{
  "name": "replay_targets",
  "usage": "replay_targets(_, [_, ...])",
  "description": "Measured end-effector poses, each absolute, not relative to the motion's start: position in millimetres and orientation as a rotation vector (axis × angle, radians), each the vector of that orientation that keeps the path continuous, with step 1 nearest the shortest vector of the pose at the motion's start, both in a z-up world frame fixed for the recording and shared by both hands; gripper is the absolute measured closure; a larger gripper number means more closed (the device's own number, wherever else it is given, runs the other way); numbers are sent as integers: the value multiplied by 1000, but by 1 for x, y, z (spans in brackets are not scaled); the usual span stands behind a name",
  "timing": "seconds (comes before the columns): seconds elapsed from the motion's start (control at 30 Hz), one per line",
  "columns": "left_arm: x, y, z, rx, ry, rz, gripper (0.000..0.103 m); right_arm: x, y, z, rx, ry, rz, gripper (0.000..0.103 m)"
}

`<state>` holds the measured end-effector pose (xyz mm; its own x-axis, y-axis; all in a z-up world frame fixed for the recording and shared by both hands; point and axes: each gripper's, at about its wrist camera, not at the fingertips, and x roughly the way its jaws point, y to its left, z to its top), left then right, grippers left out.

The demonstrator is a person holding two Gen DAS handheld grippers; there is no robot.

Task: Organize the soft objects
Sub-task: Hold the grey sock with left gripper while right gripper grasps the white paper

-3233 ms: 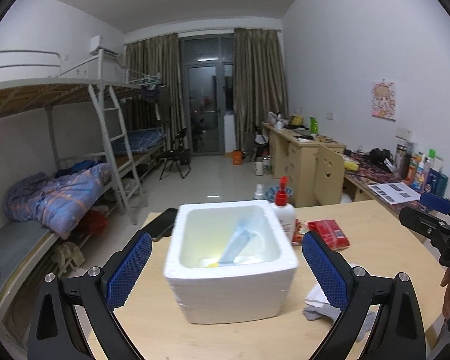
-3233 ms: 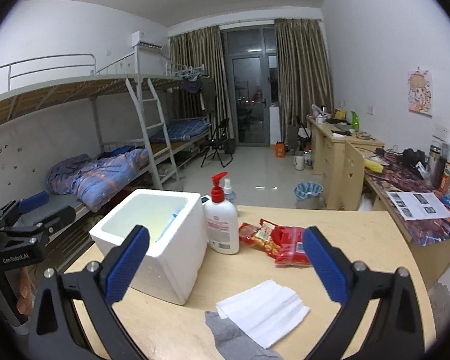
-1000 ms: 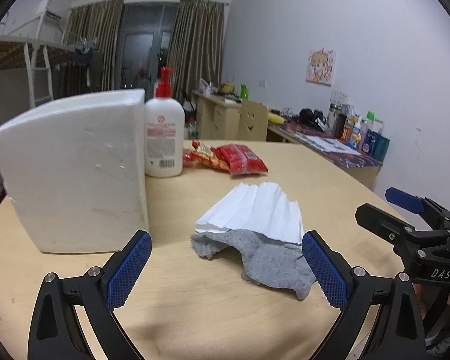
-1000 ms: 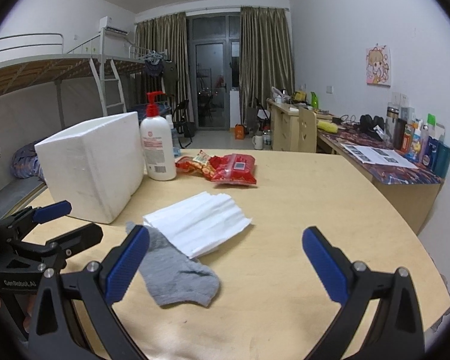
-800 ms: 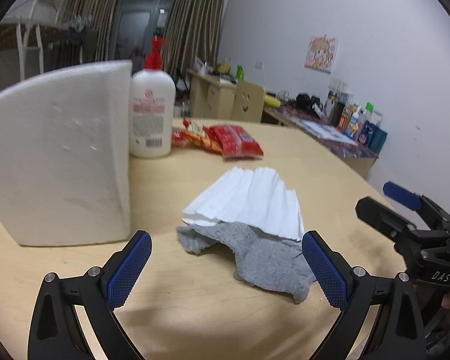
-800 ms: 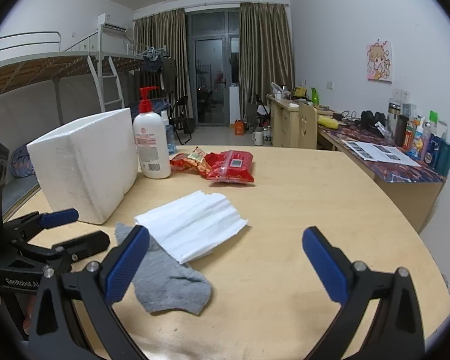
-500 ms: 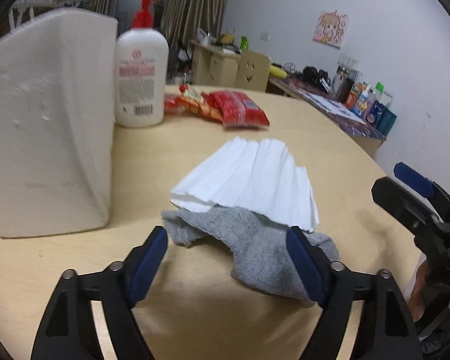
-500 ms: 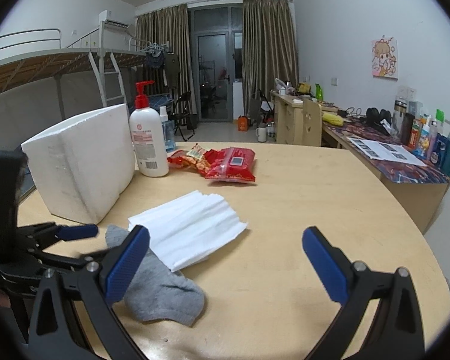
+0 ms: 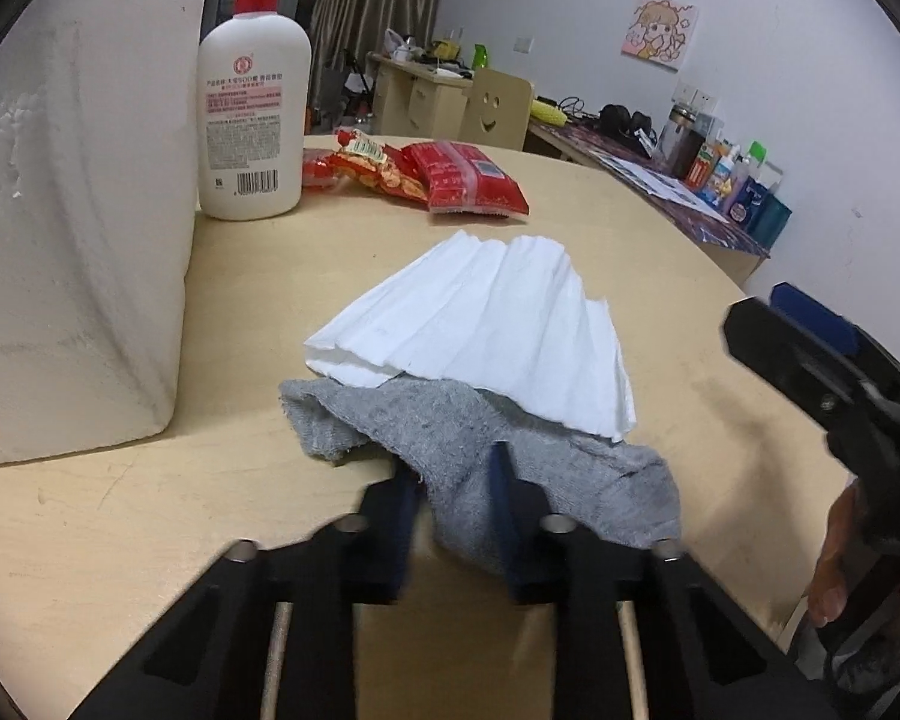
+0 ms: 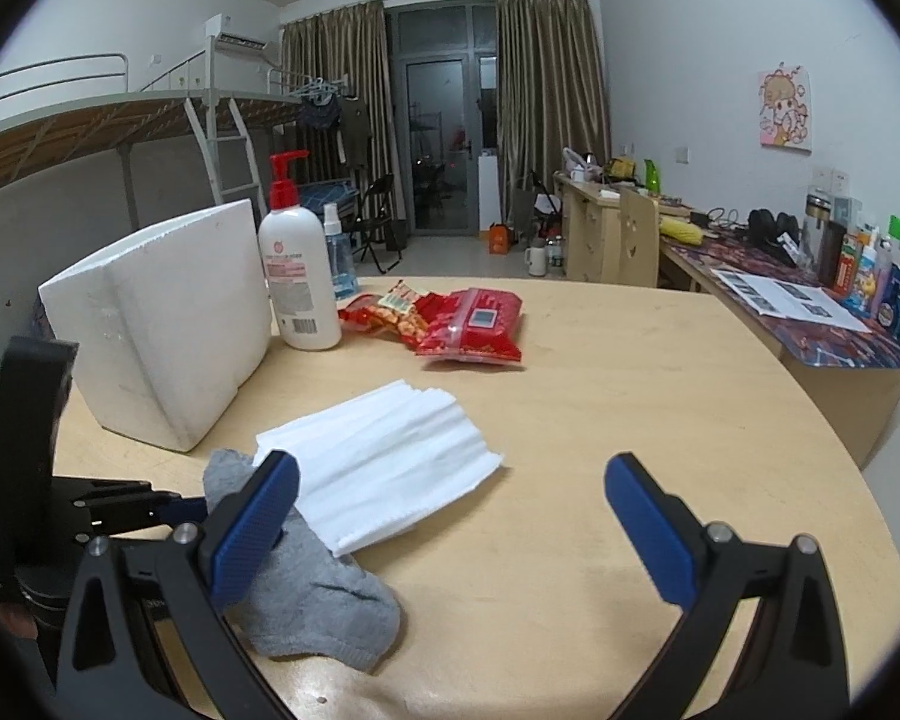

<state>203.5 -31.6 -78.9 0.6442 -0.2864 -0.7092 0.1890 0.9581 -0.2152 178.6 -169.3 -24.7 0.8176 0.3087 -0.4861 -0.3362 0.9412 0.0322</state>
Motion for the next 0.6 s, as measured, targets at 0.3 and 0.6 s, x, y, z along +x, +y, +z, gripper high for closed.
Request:
replay_targets(0.3, [200, -36, -77, -65, 808, -281, 98, 205, -145, -36, -100, 631, 391, 0])
replay_targets(0.6, [199, -27, -76, -72, 795, -269, 99, 221, -127, -43, -109, 709, 413, 0])
